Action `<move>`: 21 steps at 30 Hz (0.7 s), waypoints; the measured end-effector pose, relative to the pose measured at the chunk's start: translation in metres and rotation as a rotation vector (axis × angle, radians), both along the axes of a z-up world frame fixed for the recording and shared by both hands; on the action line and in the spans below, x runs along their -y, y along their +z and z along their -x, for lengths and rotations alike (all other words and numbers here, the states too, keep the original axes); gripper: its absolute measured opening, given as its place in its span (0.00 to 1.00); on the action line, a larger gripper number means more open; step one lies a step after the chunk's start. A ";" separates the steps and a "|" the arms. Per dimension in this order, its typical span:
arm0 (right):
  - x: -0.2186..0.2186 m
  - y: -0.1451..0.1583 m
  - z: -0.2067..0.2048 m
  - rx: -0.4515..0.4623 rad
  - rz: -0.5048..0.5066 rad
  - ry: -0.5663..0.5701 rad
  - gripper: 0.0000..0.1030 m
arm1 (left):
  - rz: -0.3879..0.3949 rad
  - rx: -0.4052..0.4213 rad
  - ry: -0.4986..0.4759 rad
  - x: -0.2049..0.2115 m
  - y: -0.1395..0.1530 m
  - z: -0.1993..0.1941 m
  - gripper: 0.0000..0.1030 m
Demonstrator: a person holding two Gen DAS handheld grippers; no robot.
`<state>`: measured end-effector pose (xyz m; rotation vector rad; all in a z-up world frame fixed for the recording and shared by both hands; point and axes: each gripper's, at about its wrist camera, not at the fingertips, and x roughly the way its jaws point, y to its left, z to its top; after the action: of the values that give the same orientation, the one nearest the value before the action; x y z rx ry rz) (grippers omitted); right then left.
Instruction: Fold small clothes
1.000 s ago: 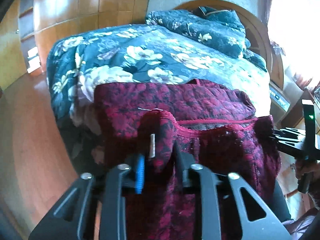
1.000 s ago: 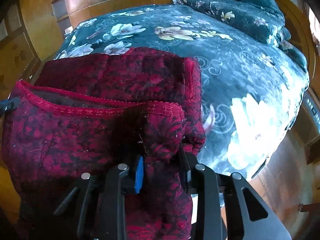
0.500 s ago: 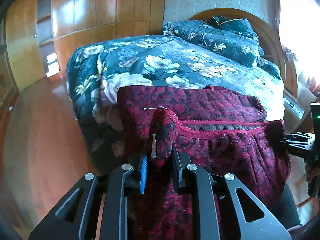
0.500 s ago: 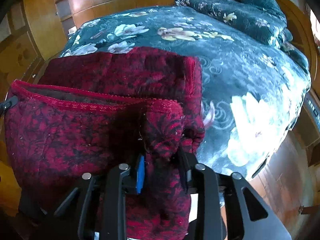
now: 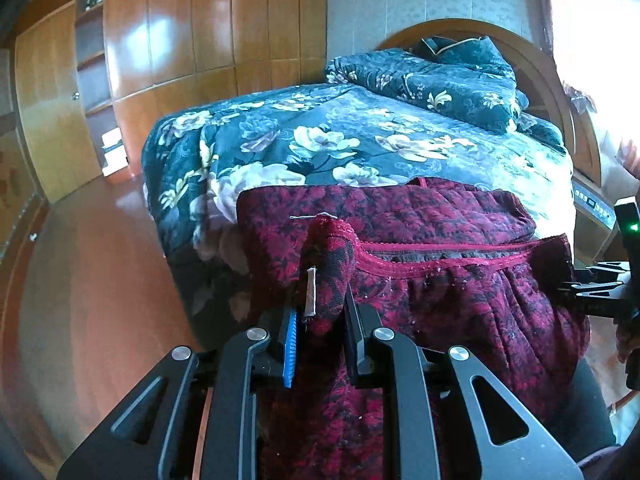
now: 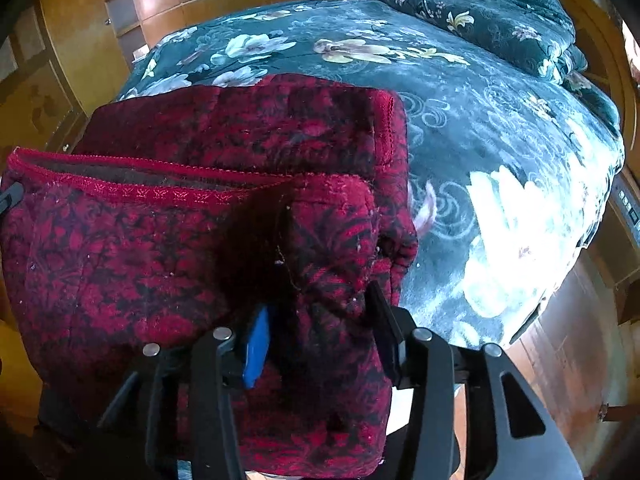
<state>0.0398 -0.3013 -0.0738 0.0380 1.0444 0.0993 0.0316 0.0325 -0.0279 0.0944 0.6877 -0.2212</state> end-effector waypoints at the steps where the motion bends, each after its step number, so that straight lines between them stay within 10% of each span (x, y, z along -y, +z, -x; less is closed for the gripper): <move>1: -0.001 0.000 0.001 0.003 0.007 0.001 0.45 | 0.002 0.000 0.000 0.000 0.000 0.000 0.17; 9: -0.002 0.007 0.005 0.062 0.059 -0.017 0.47 | 0.008 0.015 0.009 -0.002 0.002 0.004 0.17; 13: -0.006 0.015 0.007 0.088 0.081 0.008 0.20 | 0.037 0.017 0.010 -0.005 0.004 0.007 0.15; 21: -0.008 0.047 0.022 0.148 0.058 0.055 0.16 | 0.143 0.048 -0.034 -0.021 0.025 0.025 0.13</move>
<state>0.0181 -0.2930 -0.0272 -0.0503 0.9000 0.1202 0.0062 0.0538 -0.0031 -0.0256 0.6205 -0.2997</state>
